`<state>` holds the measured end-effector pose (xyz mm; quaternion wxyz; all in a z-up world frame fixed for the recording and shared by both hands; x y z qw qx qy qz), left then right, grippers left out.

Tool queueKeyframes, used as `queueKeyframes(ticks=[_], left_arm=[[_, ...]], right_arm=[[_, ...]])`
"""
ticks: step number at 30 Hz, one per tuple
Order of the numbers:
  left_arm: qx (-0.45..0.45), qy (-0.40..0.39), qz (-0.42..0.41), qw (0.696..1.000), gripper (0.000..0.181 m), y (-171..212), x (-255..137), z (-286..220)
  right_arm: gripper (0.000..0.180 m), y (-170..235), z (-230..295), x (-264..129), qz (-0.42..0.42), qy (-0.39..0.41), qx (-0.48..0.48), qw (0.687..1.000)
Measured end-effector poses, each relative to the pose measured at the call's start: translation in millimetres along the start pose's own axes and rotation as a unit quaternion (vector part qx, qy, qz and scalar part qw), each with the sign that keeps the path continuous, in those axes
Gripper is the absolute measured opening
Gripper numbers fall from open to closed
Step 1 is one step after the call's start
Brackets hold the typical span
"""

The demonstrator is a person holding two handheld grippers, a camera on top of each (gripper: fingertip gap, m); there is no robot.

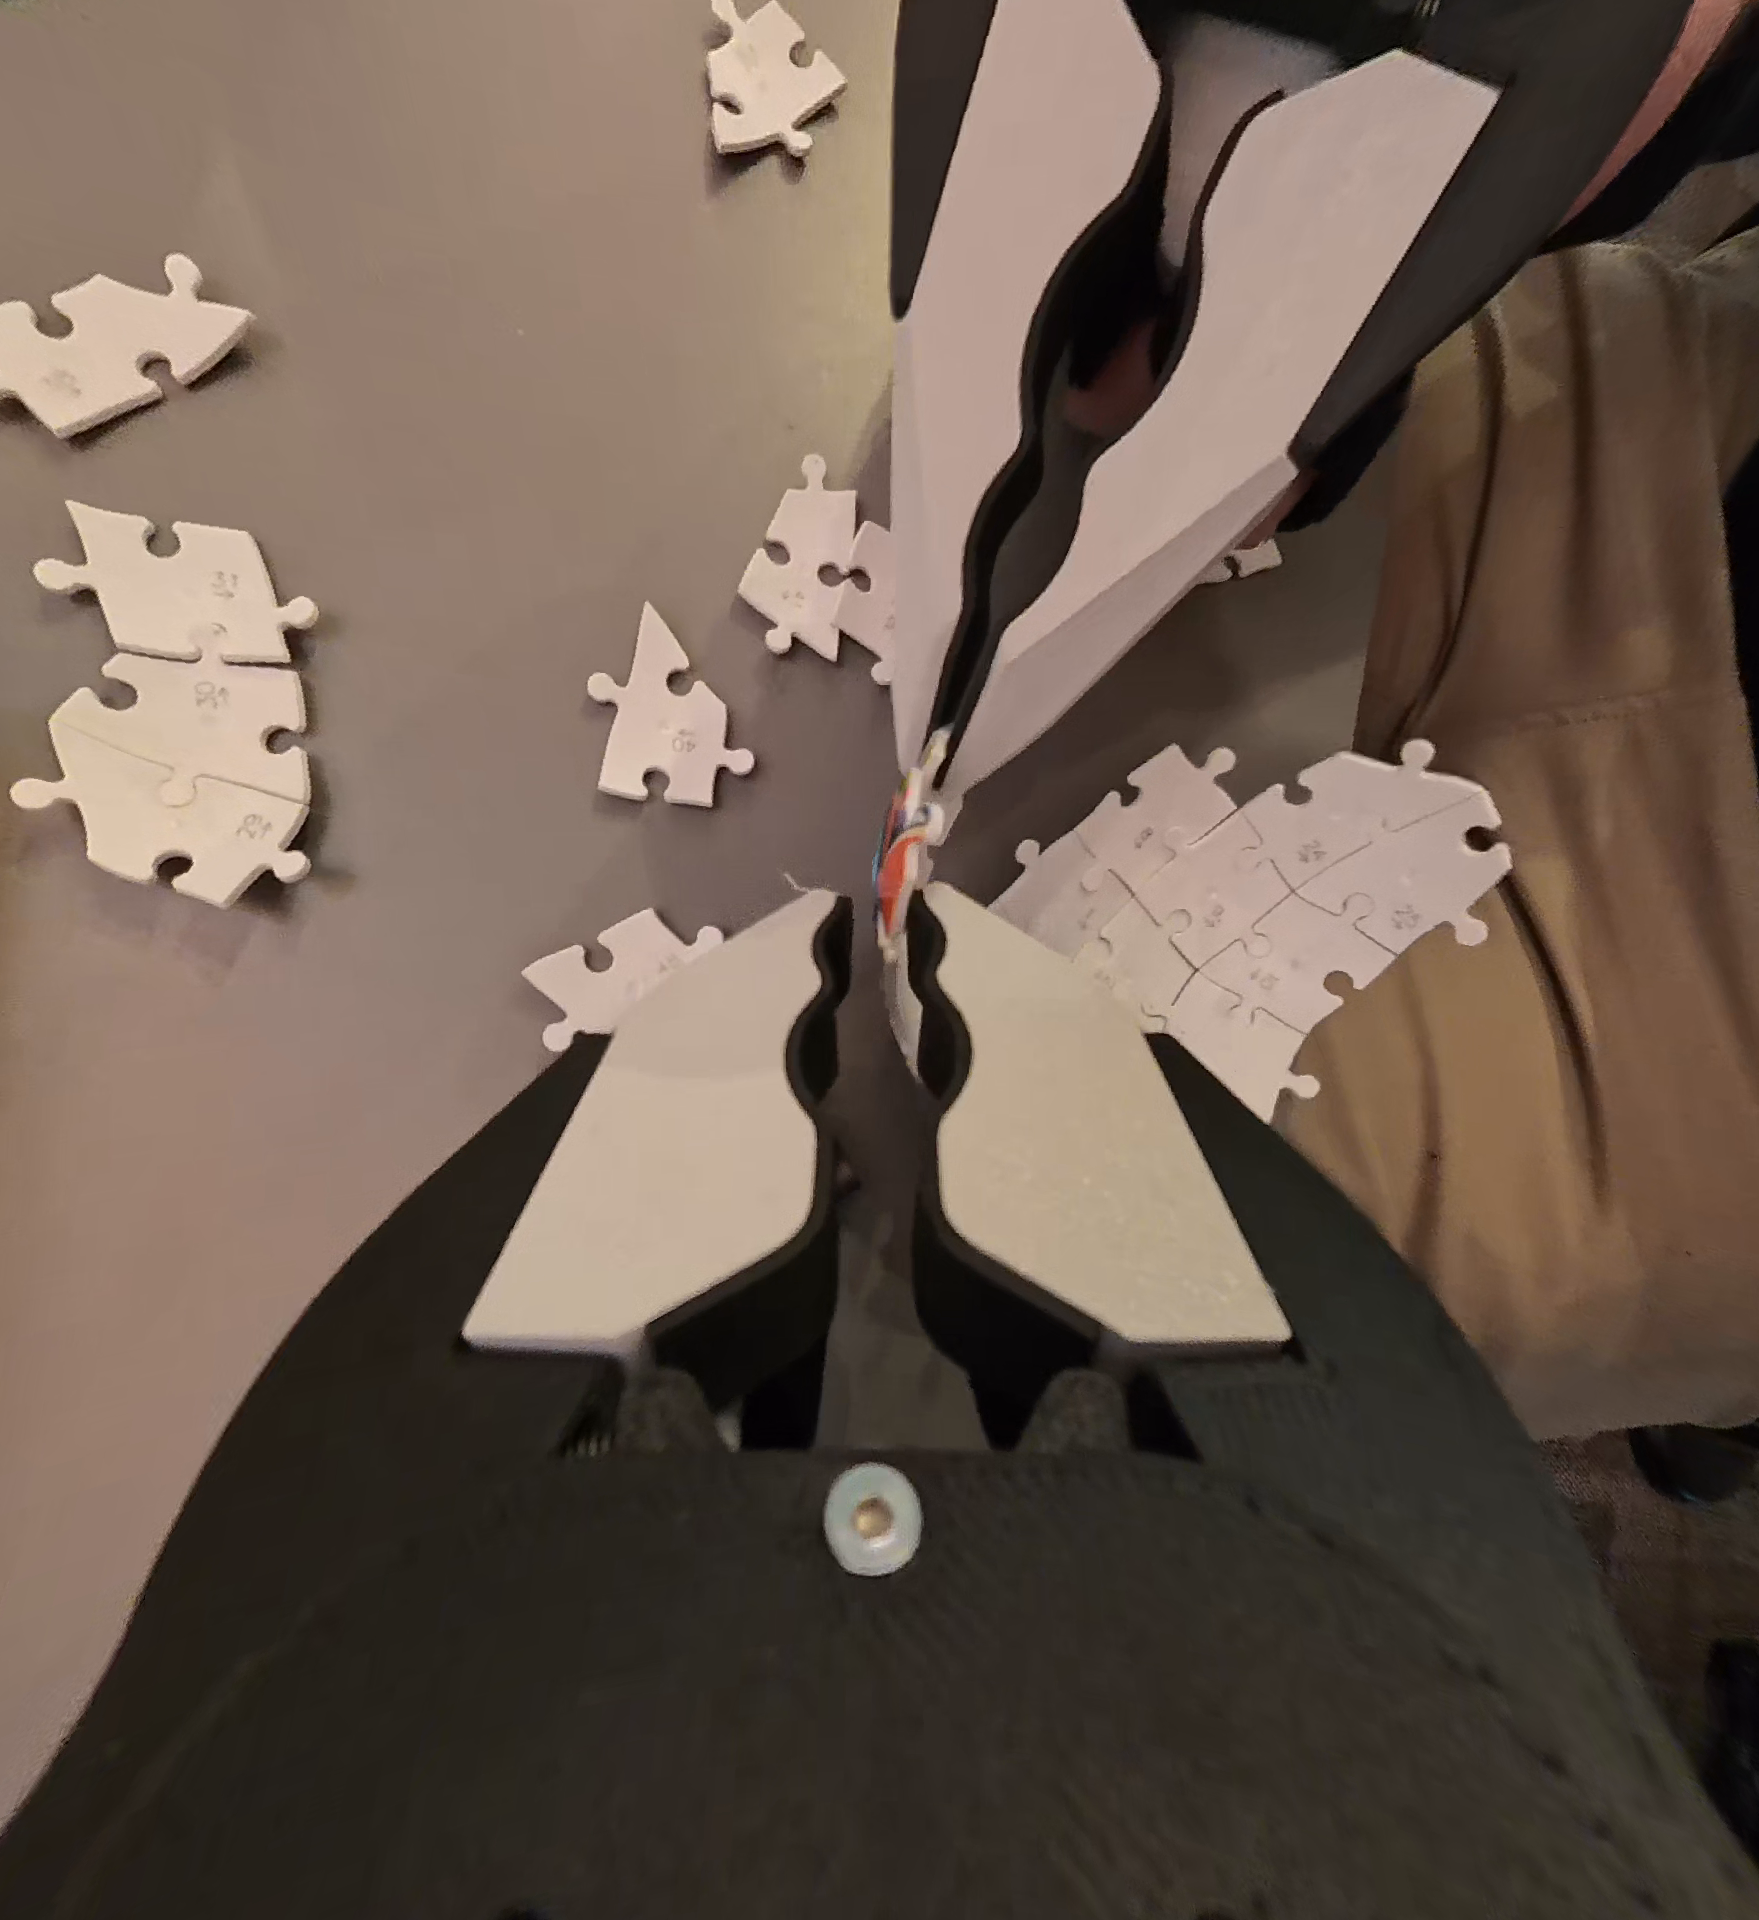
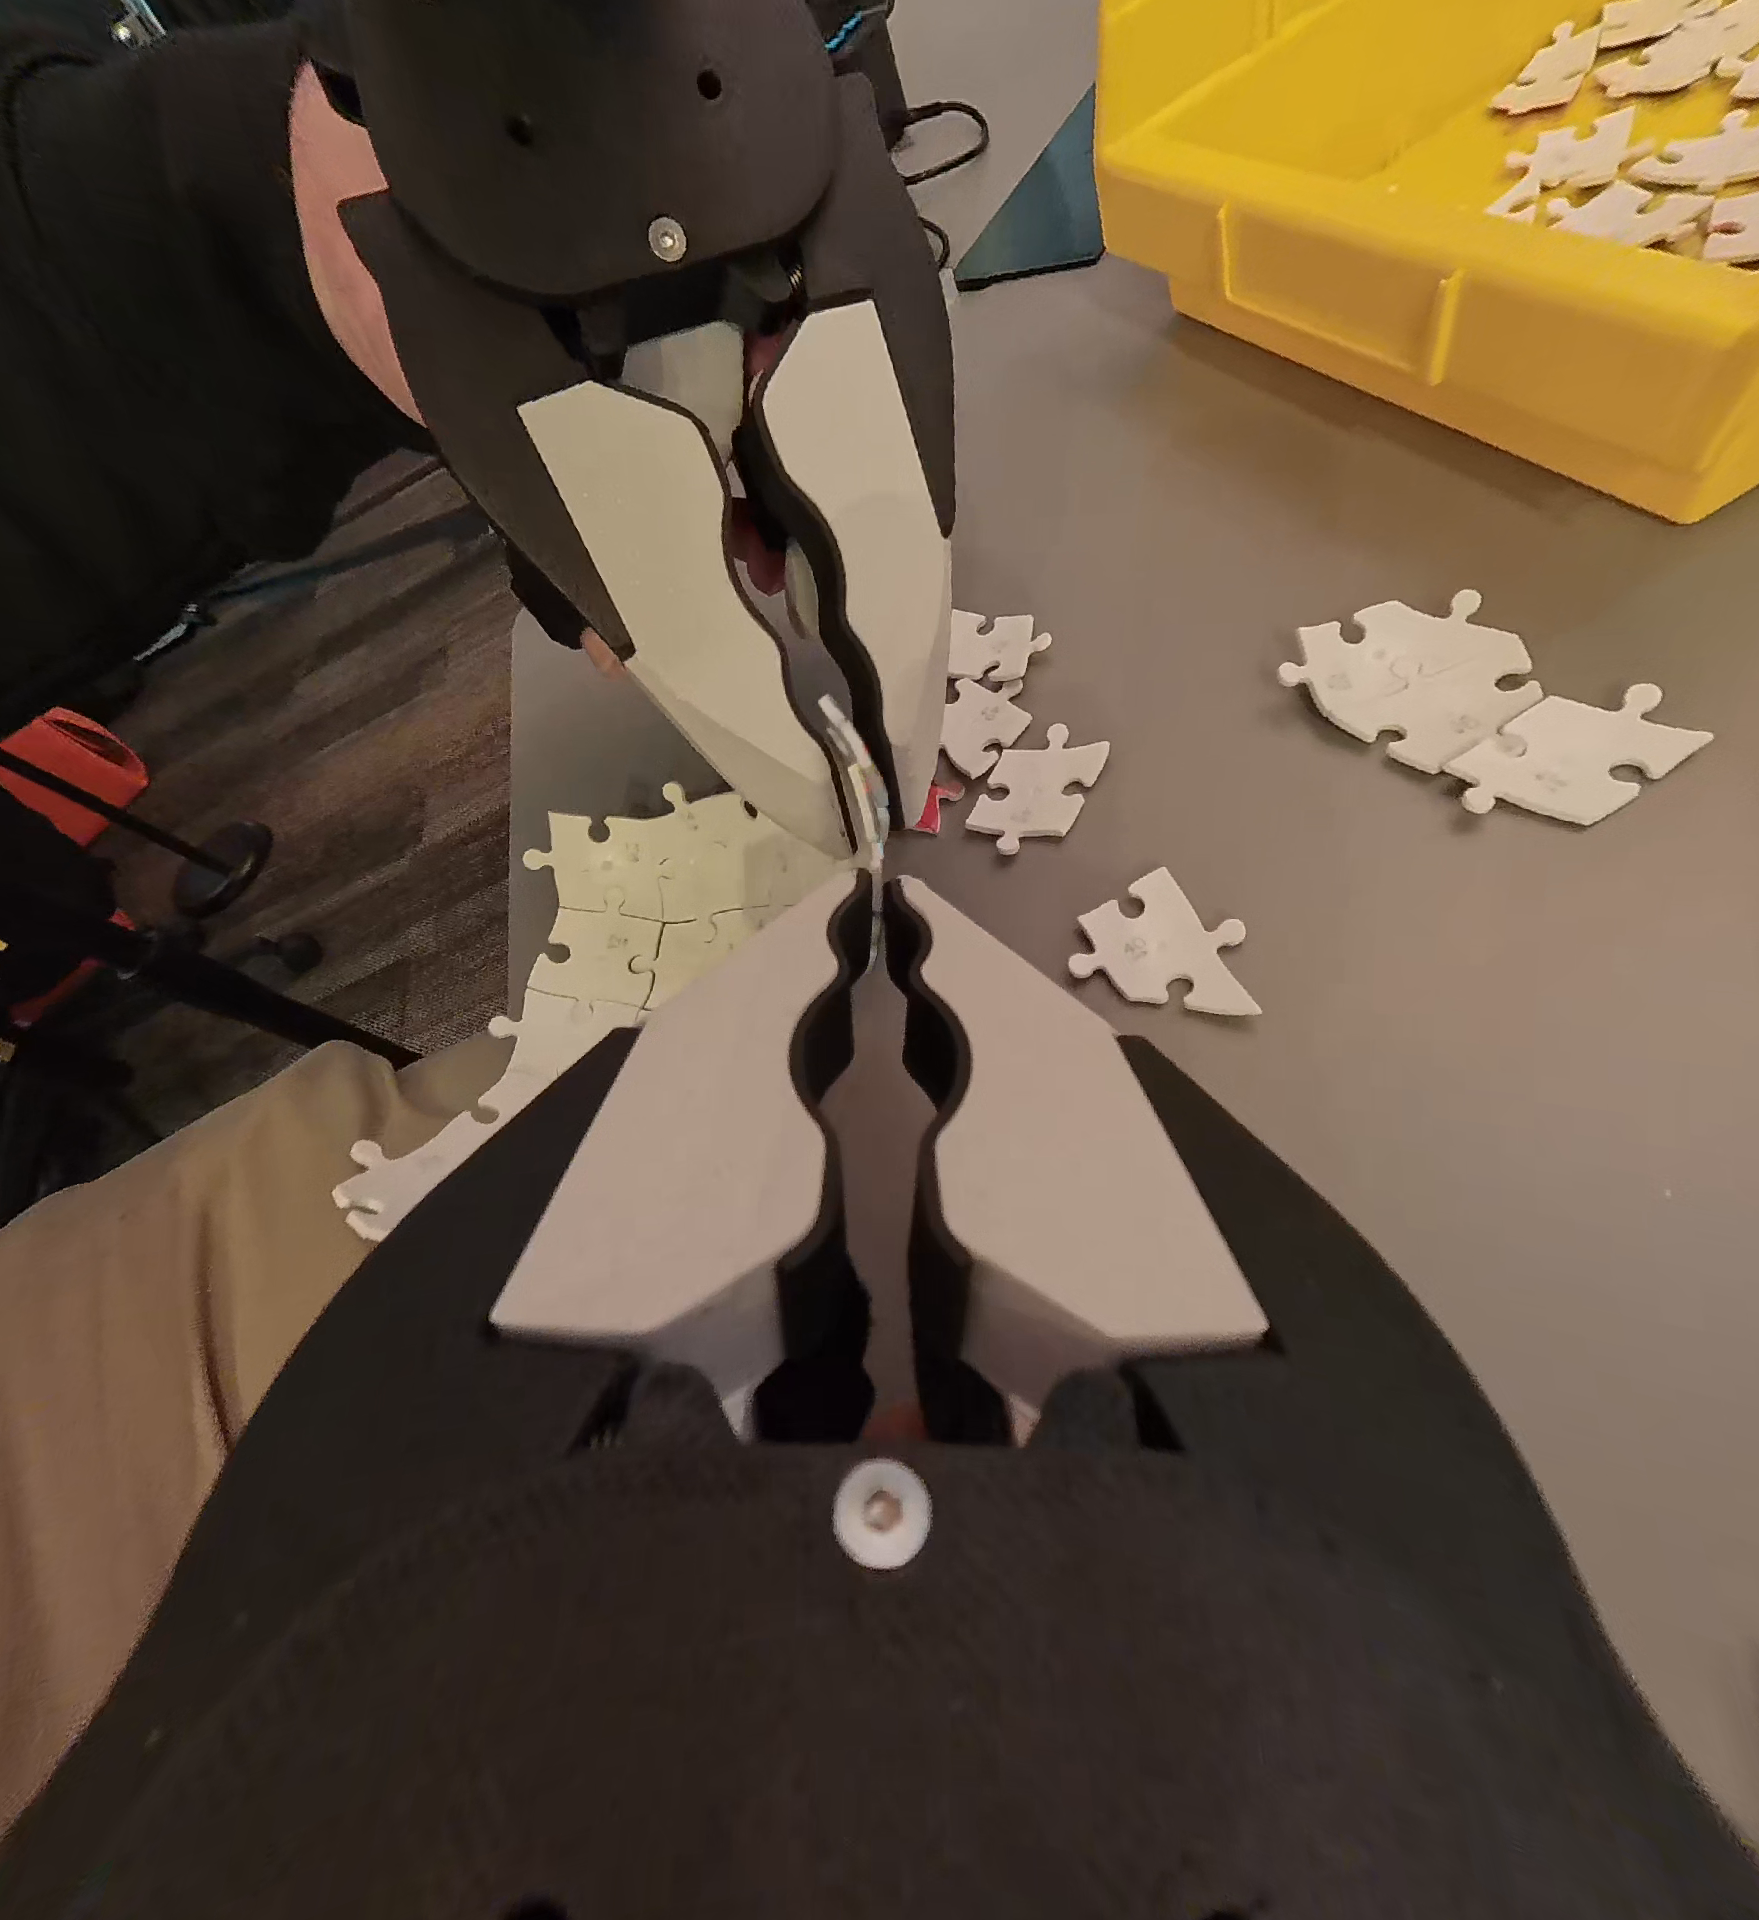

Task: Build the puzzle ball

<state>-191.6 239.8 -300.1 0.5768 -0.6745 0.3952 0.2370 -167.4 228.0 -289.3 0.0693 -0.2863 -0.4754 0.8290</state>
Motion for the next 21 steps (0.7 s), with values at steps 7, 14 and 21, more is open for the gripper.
queueKeyframes(ticks=[7, 14, 21], left_arm=[[0.008, -0.001, 0.002, 1.000, 0.004, 2.0, 1.7, 0.6], [0.005, 0.002, -0.004, 1.000, 0.003, 0.1, 2.3, 1.2], [-0.004, 0.015, -0.009, 1.000, 0.003, 0.2, 2.4, 0.0]], right_arm=[[0.000, 2.7, -2.6, 2.1, 0.000, 0.000, 0.002, 1.000], [0.000, 2.6, -5.1, 2.6, 0.000, 0.003, 0.001, 1.000], [0.001, 2.1, -7.7, 3.2, 0.000, 0.005, 0.003, 1.000]])
Point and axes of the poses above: each gripper's, where its closed fingertips meet, x out along the fingers, y out of its underside, z = x × y across the jaws, the point moved 1 cm from there along -x, back along the fingers, and after that the axes turned 4 degrees about -y, right-handed, at the moved point
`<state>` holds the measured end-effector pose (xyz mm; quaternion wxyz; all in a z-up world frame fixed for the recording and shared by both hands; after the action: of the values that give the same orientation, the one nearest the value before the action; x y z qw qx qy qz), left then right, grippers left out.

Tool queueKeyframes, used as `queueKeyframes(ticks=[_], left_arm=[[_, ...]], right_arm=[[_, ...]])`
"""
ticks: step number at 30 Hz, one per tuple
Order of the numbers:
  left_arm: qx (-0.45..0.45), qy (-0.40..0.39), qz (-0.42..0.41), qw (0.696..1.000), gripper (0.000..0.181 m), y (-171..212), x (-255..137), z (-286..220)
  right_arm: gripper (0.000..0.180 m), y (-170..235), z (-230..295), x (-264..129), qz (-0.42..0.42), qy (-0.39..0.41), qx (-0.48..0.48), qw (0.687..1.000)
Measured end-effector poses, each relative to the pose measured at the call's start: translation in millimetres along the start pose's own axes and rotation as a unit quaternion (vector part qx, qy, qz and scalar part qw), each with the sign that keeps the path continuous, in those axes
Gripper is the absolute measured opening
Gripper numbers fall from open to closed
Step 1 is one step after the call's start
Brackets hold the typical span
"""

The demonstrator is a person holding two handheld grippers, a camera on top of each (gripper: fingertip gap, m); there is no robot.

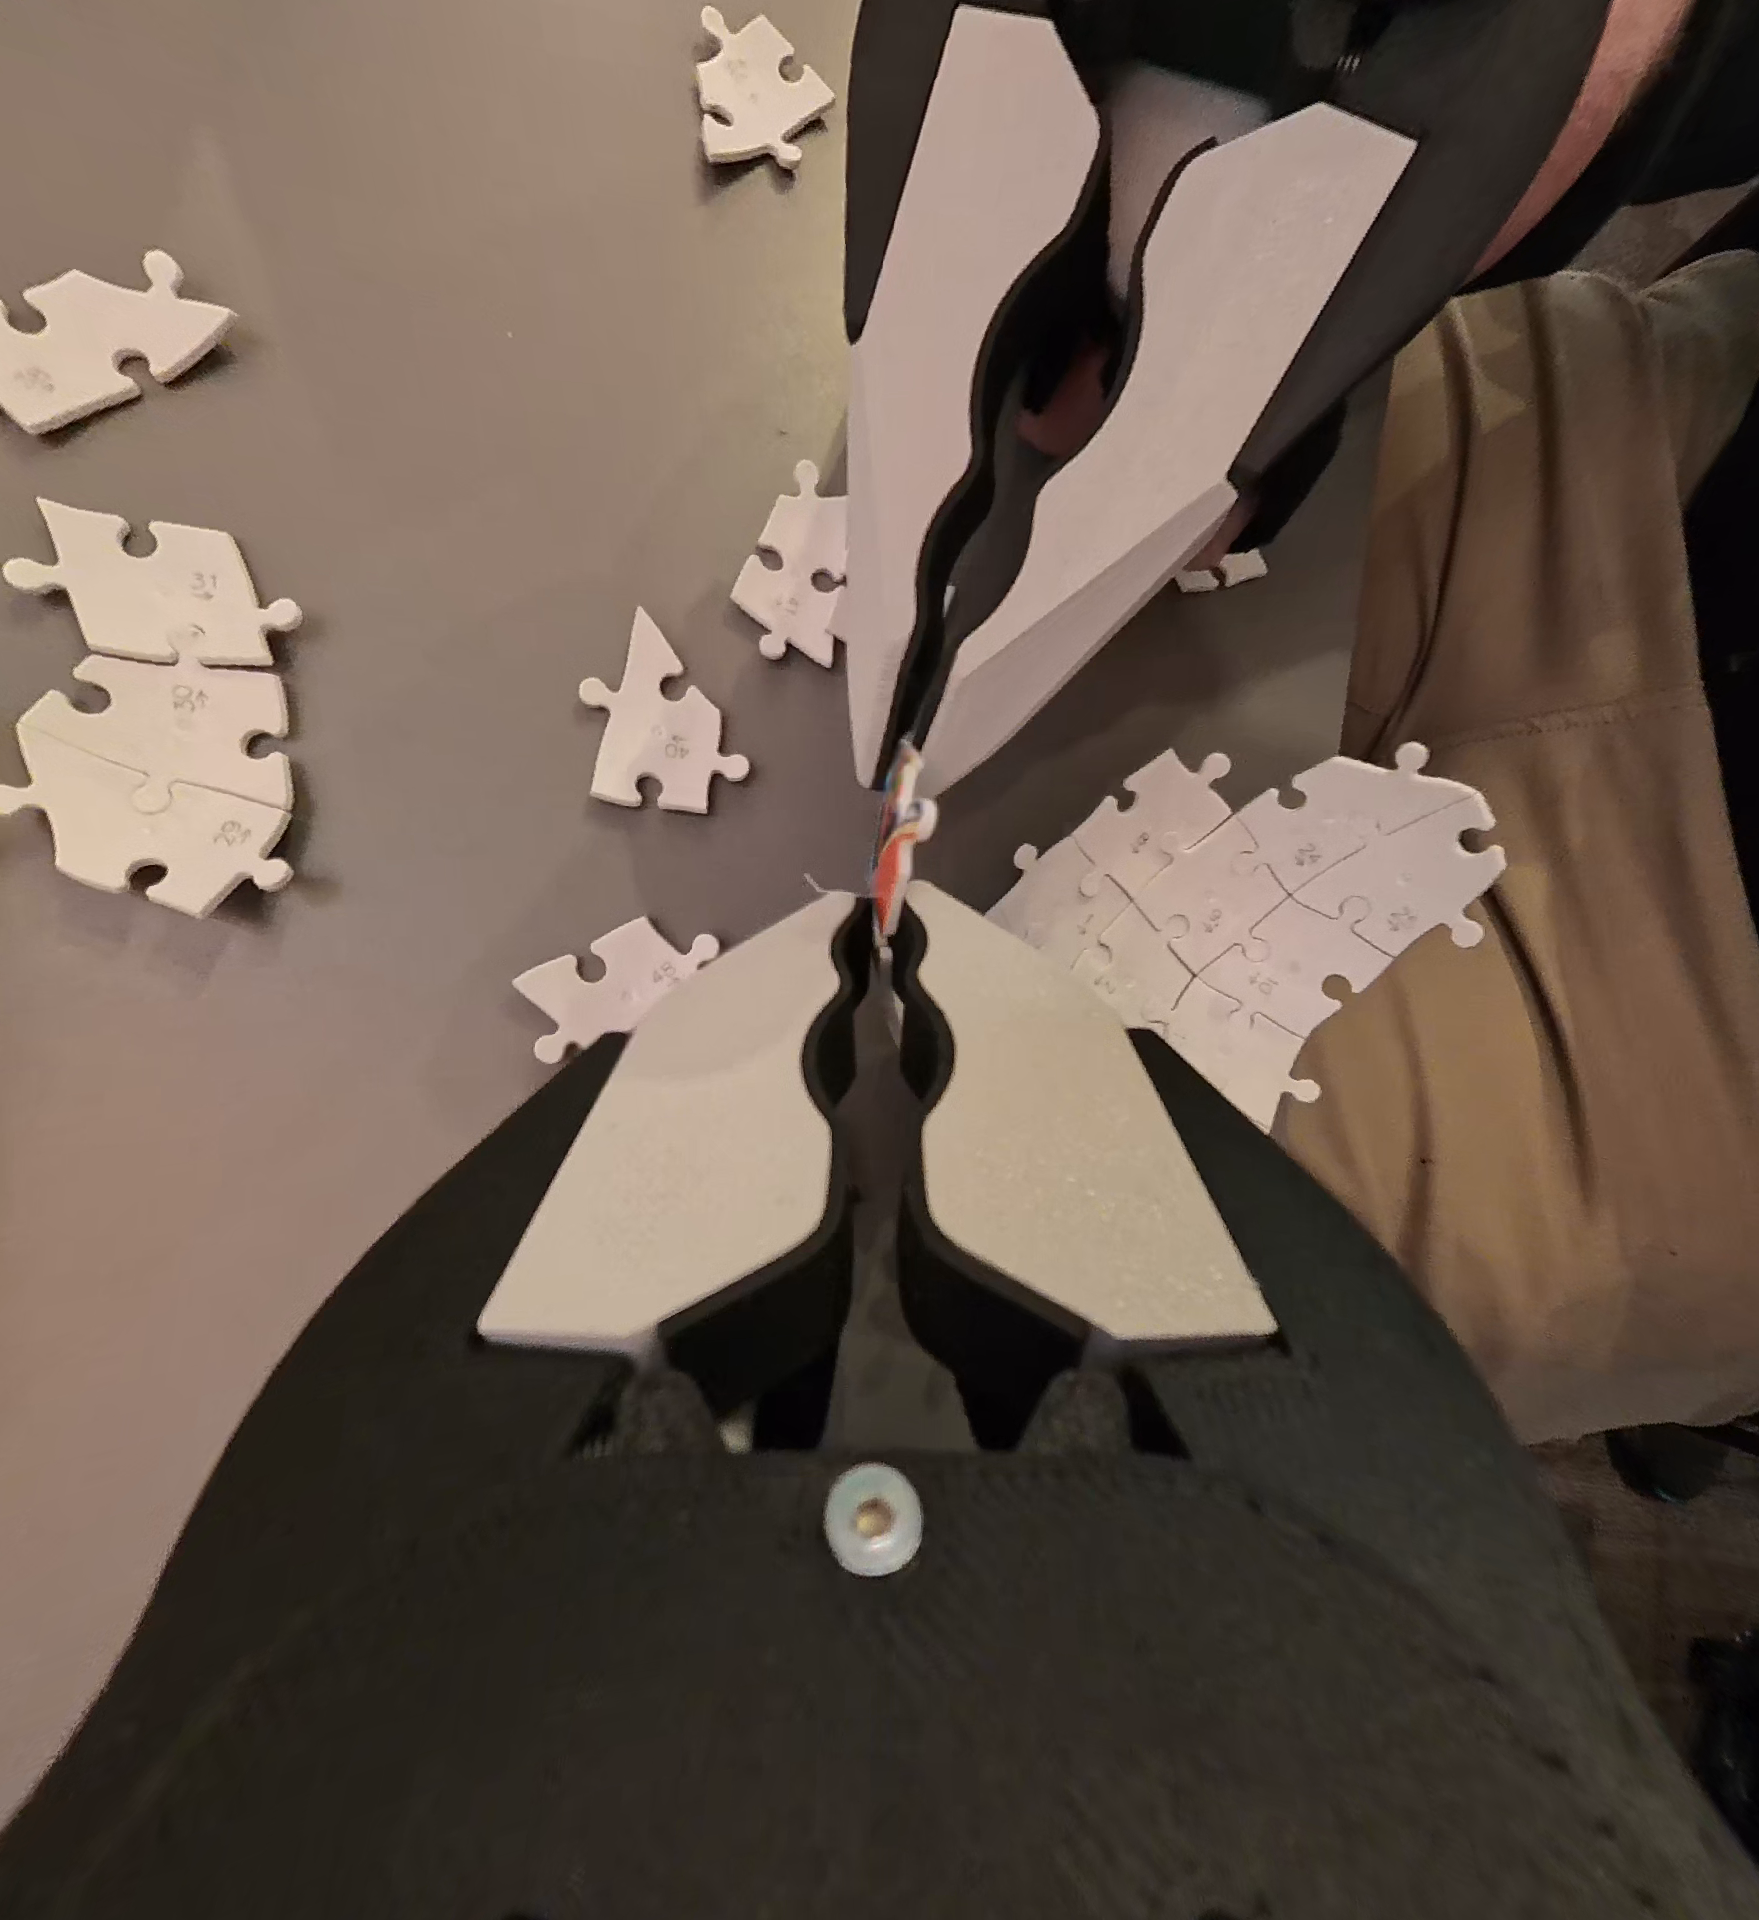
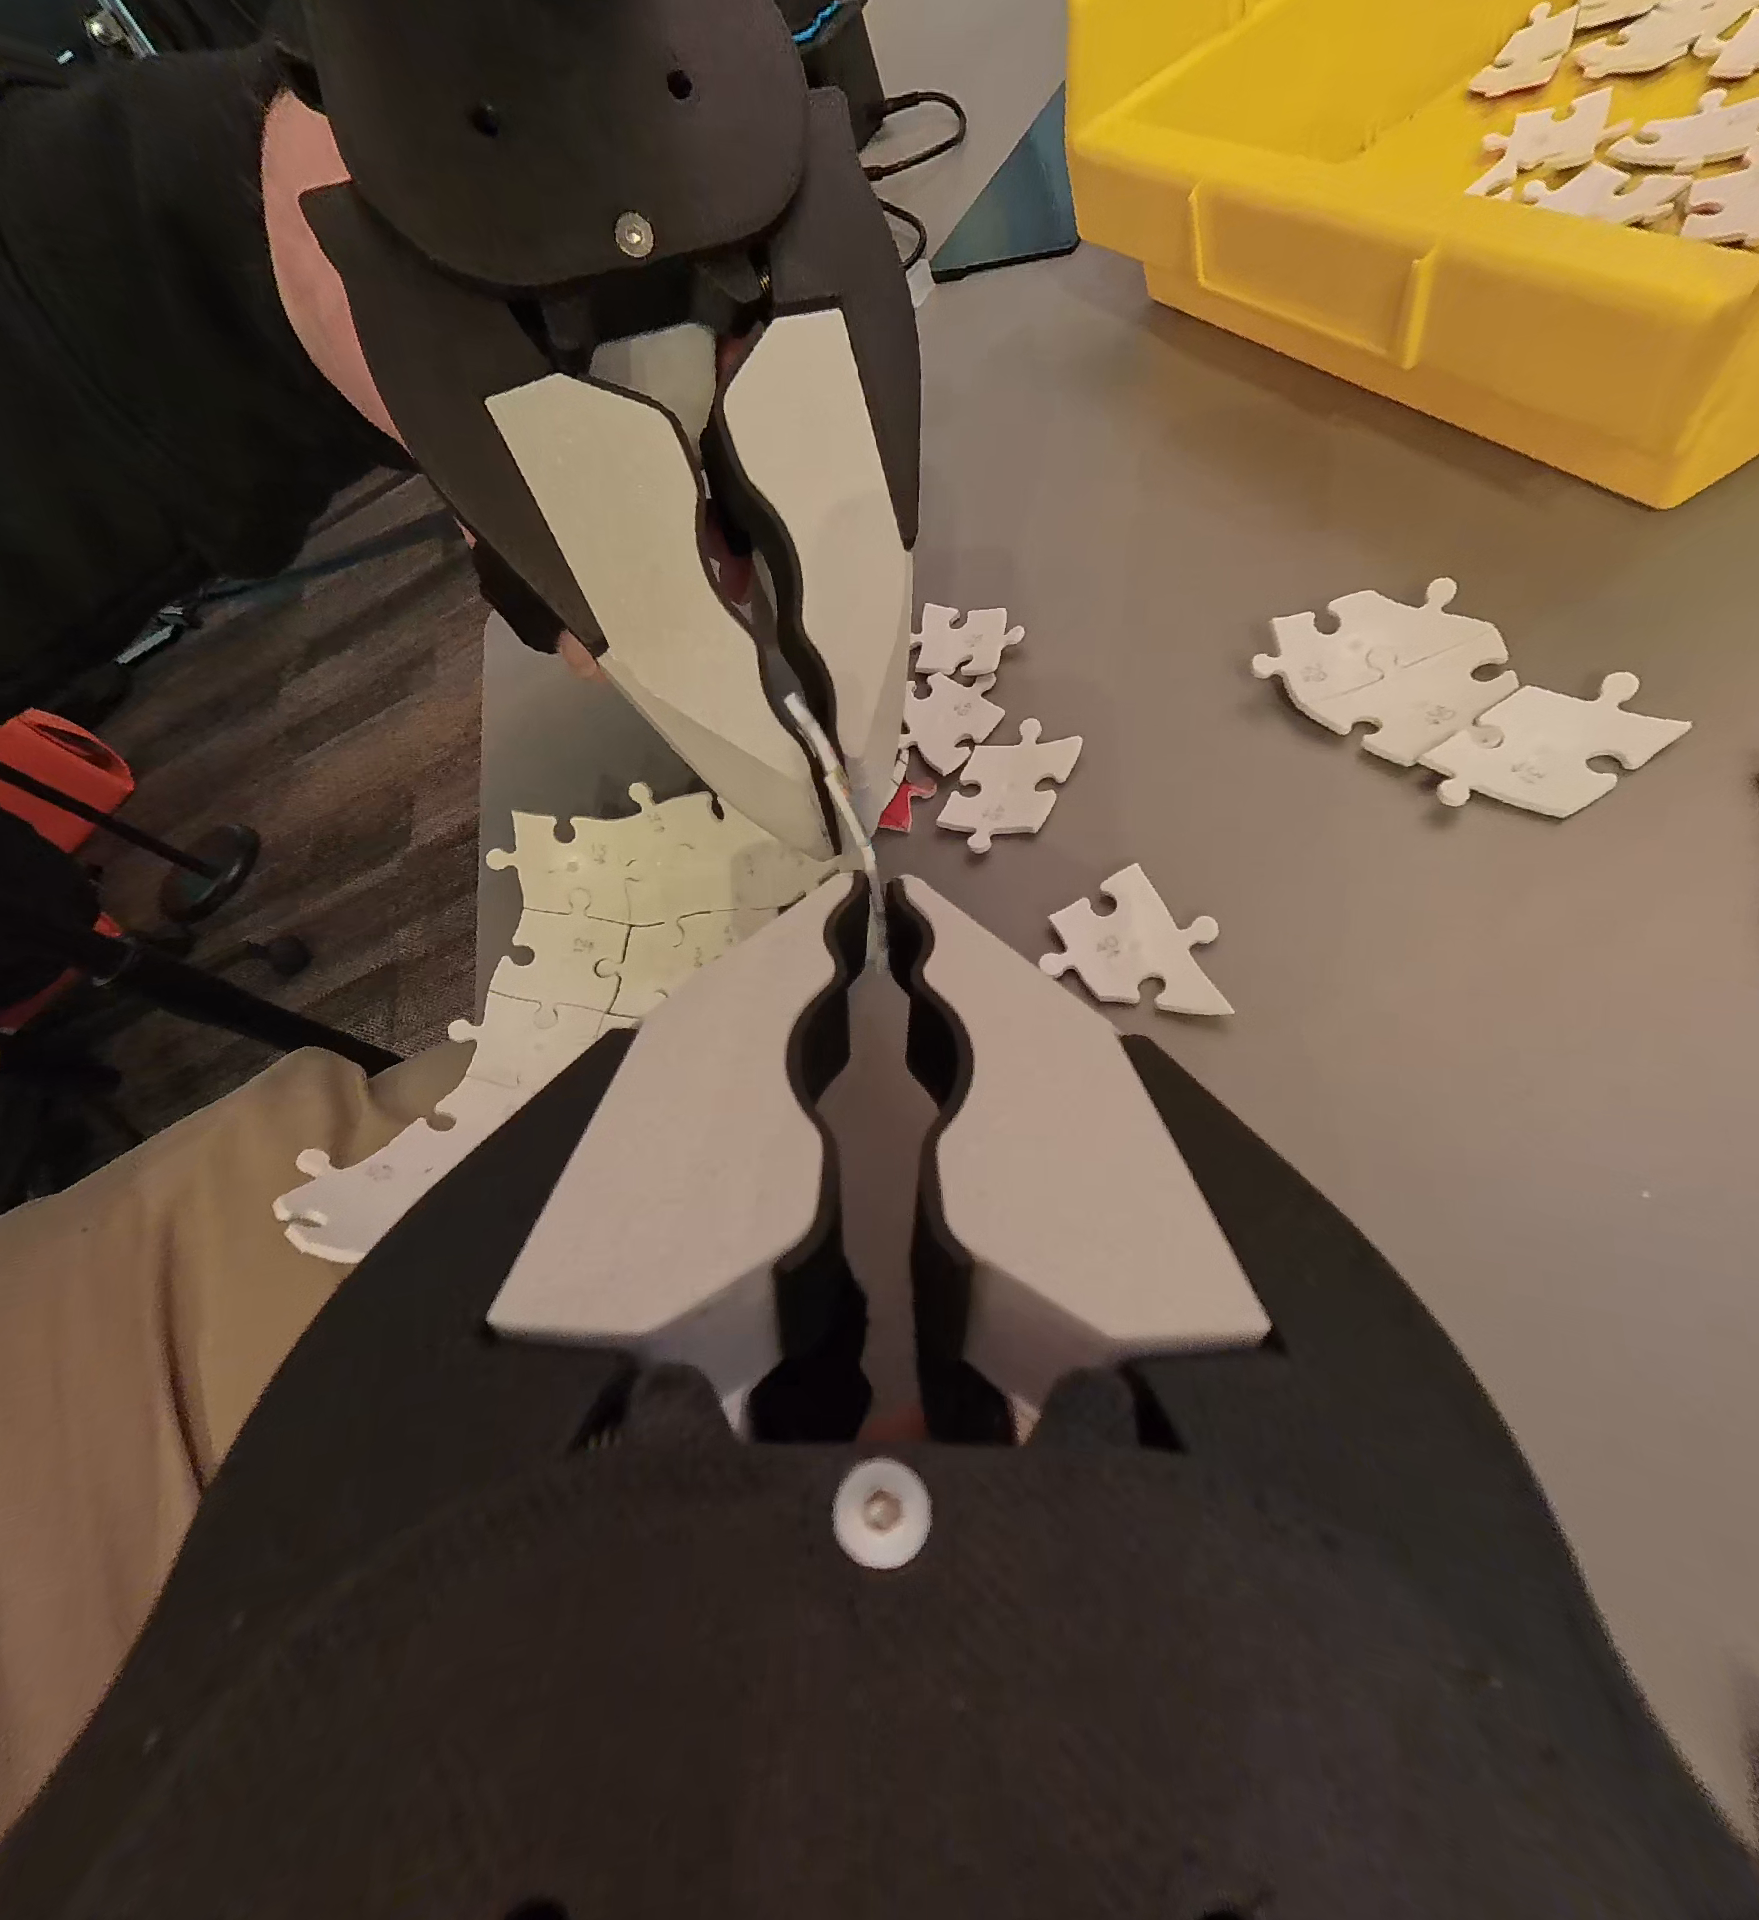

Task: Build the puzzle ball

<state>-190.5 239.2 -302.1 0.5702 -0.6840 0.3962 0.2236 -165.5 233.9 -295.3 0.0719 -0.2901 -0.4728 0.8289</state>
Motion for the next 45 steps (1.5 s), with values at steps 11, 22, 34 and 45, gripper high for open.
queueKeyframes(ticks=[11, 22, 34, 45], left_arm=[[-0.004, 0.014, -0.005, 1.000, 0.003, 0.6, 1.1, -1.3], [0.006, 0.002, 0.005, 1.000, 0.003, 1.3, 2.0, -0.4], [0.018, -0.006, 0.018, 1.000, 0.003, 2.0, 3.2, -0.9], [0.013, -0.007, 0.020, 1.000, 0.004, 4.7, 2.6, 1.4]], right_arm=[[0.003, 0.5, -2.6, 0.7, 0.001, 0.001, 0.013, 1.000], [0.001, 1.2, 1.4, 1.6, 0.006, -0.009, 0.021, 1.000], [0.005, 1.8, 2.4, 3.0, 0.010, -0.009, 0.029, 0.999], [0.013, -0.9, -0.8, -4.9, 0.012, 0.004, 0.026, 1.000]])
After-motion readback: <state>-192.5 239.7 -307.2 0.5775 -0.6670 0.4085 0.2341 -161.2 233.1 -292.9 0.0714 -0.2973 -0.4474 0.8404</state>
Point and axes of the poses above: each gripper's, where its closed fingertips meet, x out along the fingers, y out of its underside, z = x × y across the jaws, the point moved 1 cm from there along -x, back along the fingers, and after that the axes turned 4 degrees about -y, right-handed, at the moved point
